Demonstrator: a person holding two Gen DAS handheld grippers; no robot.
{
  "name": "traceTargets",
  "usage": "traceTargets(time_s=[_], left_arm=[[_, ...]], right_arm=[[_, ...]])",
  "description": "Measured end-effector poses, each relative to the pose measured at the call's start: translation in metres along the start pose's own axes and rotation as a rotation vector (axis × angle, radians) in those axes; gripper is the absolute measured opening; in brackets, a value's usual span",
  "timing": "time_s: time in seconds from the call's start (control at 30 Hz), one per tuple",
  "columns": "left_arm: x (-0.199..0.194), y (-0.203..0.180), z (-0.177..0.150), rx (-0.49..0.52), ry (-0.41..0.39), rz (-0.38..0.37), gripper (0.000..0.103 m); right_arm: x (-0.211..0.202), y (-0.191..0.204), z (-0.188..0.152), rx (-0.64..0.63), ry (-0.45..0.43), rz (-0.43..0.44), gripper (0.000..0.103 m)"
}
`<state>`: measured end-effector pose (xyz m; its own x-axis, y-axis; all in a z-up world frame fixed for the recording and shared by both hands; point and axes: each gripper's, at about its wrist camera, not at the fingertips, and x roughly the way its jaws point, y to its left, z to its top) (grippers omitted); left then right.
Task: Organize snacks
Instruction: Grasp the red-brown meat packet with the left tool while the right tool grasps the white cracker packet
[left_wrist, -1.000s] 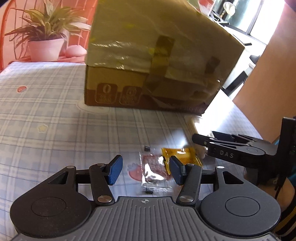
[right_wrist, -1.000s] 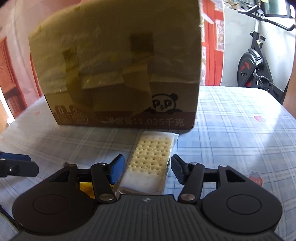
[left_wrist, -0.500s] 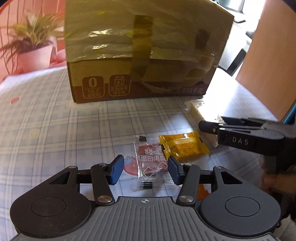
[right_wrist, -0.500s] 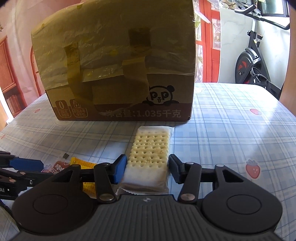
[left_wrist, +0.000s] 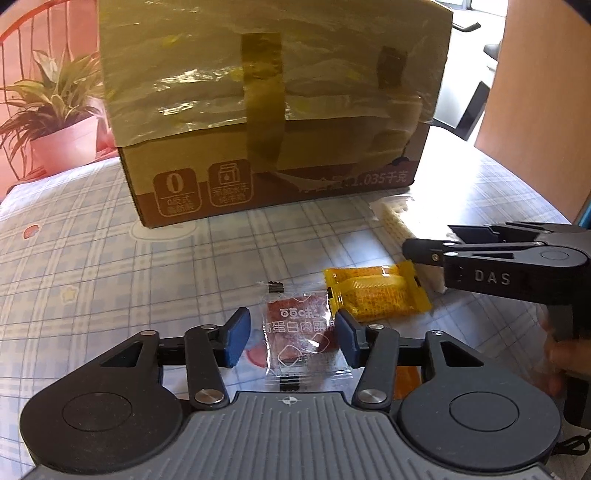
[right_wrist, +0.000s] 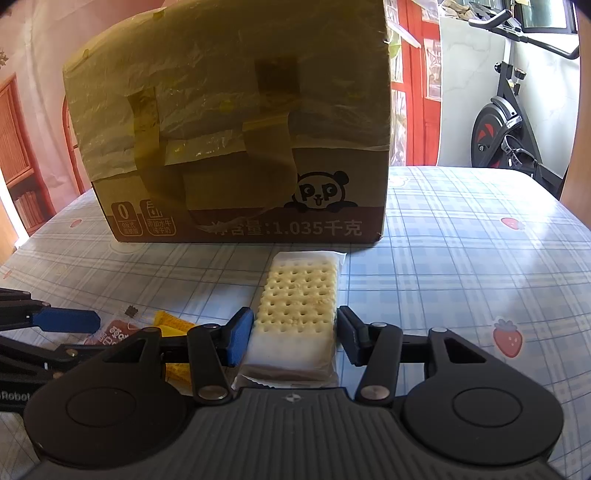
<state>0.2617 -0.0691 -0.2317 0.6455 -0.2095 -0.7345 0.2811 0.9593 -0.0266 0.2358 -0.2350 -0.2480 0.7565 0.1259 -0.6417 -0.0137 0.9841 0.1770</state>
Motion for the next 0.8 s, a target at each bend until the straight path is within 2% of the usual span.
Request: traceTargets(time_s=[0.23,0.47,0.8], left_arm=[[-0.005,0.029,-0.001,-0.077,-0.004,0.07,0.051],[-0.009,0.049,0.001,-0.151,-0.002,0.072,0.05],[0.0,0.041,0.003,-0.083,-0.009,0.065,0.051]], right_arm=[[0.0,-0.001,0.0,0.001,-0.001,0.001,0.053],[0.0,0.0,0.0,0.002,-0.001,0.001,0.053],[0.0,0.0,0.0,0.002,-0.002,0.002,0.053]])
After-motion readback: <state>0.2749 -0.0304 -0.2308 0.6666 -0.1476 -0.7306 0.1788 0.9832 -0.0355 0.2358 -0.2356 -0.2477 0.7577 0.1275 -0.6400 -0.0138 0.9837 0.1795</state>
